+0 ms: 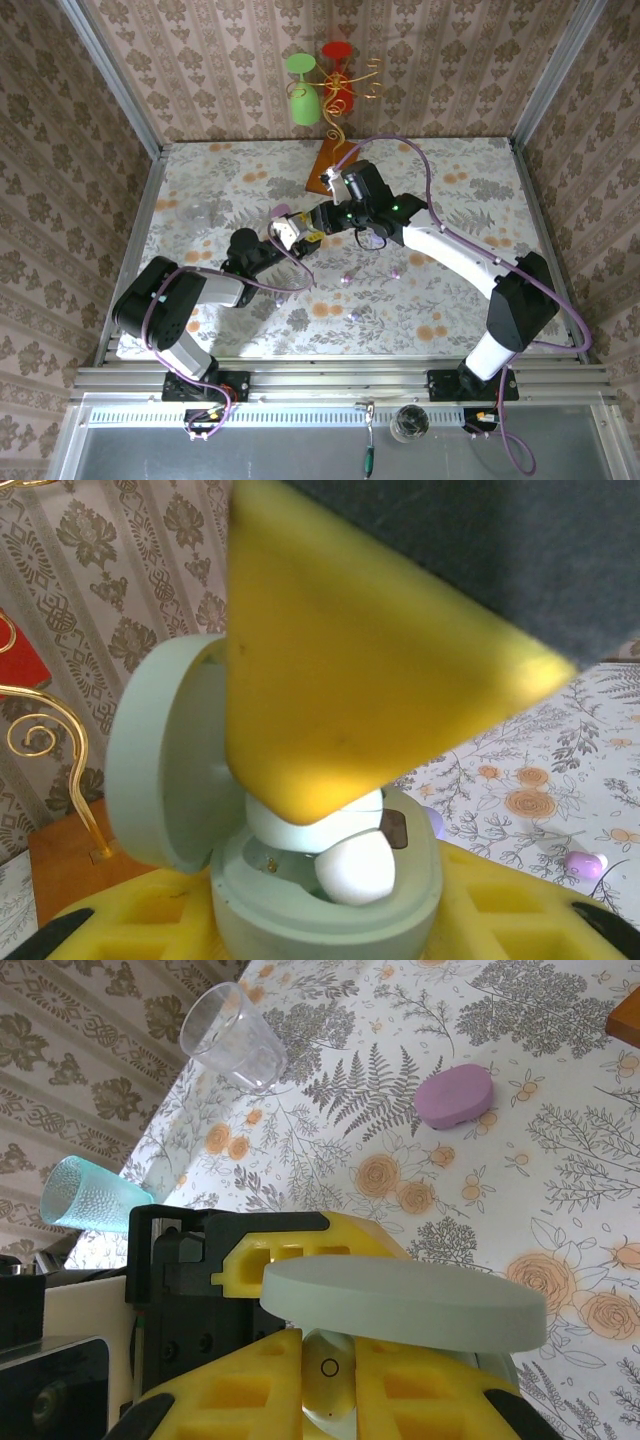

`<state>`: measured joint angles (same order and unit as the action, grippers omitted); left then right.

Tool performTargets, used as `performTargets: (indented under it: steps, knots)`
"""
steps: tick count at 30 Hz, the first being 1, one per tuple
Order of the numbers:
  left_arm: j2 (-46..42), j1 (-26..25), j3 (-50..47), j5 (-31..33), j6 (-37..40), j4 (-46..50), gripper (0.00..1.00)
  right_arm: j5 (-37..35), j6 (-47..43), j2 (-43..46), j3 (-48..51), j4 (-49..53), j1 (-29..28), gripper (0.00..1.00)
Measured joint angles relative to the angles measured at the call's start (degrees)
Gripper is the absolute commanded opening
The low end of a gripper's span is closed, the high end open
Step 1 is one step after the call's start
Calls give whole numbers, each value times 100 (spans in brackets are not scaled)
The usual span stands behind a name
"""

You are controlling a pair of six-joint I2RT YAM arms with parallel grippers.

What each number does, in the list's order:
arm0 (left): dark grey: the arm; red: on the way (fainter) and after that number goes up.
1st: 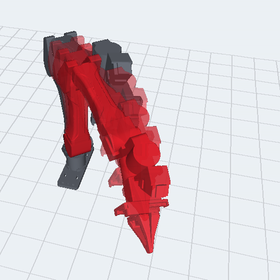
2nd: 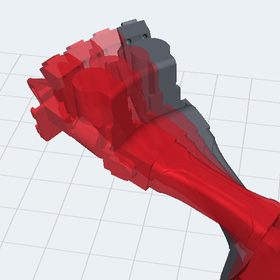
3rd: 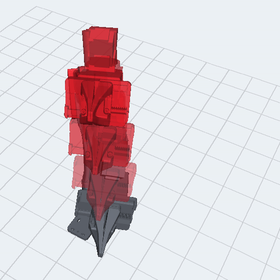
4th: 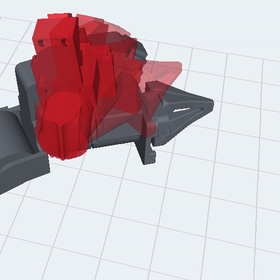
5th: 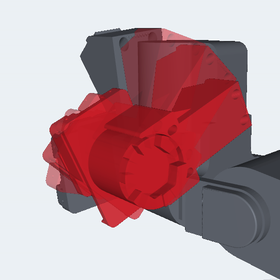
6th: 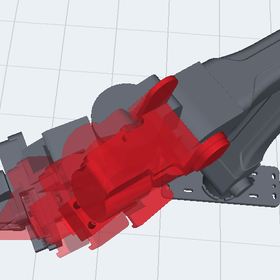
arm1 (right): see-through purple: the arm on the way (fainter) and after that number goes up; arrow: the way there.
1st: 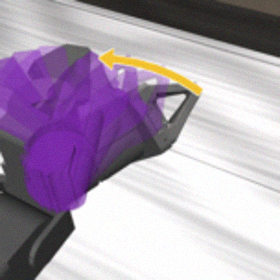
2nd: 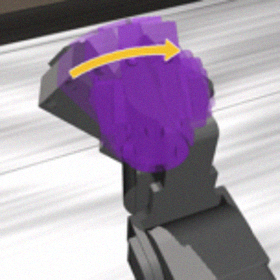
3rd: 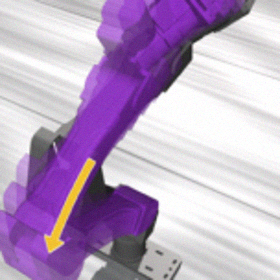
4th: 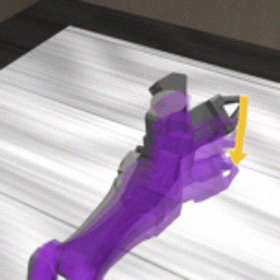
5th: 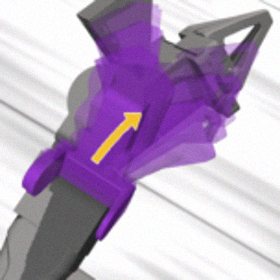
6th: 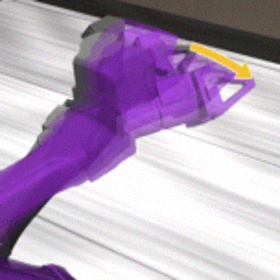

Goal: Insert the wireless bluetooth earbuds into the charging case

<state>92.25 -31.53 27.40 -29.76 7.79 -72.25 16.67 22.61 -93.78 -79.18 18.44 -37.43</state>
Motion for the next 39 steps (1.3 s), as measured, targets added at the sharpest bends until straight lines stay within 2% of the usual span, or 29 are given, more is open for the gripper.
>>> performTargets:
  steps: [13,16,21,24,31,39]
  knots:
    - [-11,0,0,-2,0,-4,42,-66,4,-28,0,-17,-2,19]
    - [-15,0,0,0,0,-2,42,-61,11,-48,7,-26,-2,23]
    - [-17,0,0,9,-2,20,42,-37,37,-31,70,-138,-2,38]
    - [-17,0,0,15,-2,17,42,-35,52,107,251,-256,-11,41]
    - [-105,0,0,177,-52,9,43,-37,96,581,636,-461,22,44]
    - [-120,0,-22,216,-136,-9,43,-31,111,815,564,-619,125,43]
